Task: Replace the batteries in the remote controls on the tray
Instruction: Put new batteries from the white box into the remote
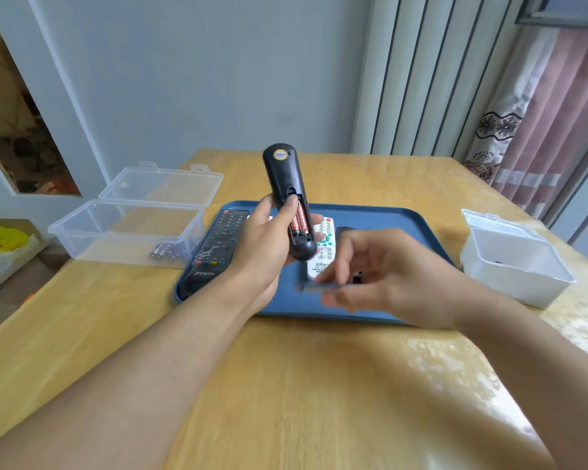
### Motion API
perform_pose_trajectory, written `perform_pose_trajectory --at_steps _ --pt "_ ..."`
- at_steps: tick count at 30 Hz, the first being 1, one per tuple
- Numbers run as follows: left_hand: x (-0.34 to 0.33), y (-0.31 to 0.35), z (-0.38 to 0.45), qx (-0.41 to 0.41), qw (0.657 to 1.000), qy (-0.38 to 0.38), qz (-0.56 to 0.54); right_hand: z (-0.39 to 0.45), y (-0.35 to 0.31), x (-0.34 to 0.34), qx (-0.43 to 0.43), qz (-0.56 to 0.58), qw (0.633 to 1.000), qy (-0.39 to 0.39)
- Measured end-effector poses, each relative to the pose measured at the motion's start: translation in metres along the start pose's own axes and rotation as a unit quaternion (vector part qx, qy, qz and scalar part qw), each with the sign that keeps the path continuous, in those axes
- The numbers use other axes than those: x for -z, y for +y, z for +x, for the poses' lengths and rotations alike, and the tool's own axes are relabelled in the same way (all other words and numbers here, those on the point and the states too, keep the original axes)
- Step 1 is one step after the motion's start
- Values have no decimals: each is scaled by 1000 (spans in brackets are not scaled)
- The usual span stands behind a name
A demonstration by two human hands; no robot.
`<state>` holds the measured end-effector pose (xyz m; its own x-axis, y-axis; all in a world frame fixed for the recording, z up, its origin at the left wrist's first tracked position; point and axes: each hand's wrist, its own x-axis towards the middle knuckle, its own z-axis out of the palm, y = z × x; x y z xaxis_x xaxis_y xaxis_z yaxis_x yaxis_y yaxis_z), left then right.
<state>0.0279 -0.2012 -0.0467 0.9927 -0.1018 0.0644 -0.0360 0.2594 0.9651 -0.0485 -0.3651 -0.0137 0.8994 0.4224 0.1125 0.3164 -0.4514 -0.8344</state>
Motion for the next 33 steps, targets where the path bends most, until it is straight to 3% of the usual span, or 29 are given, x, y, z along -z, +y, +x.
perform_pose_trajectory --at_steps 2,4,8,13,19,23,33 --pt "-1 0 -1 2 1000 -11 5 4 3 3 1 84 993 77" --pt "-3 1 -3 15 1000 -27 -3 7 8 6 -11 90 985 148" --pt "-6 2 -7 57 995 -68 -44 11 16 12 -33 129 967 215" --pt "-8 -2 -10 95 986 -122 -61 14 19 13 0 200 956 215" --pt "-8 -3 -13 105 981 -159 -47 15 24 7 46 83 968 232" --pt "-10 -4 -15 107 979 -168 -47 15 25 6 88 87 971 207" --pt "-10 -4 -14 100 979 -173 -53 18 31 5 91 105 972 192"
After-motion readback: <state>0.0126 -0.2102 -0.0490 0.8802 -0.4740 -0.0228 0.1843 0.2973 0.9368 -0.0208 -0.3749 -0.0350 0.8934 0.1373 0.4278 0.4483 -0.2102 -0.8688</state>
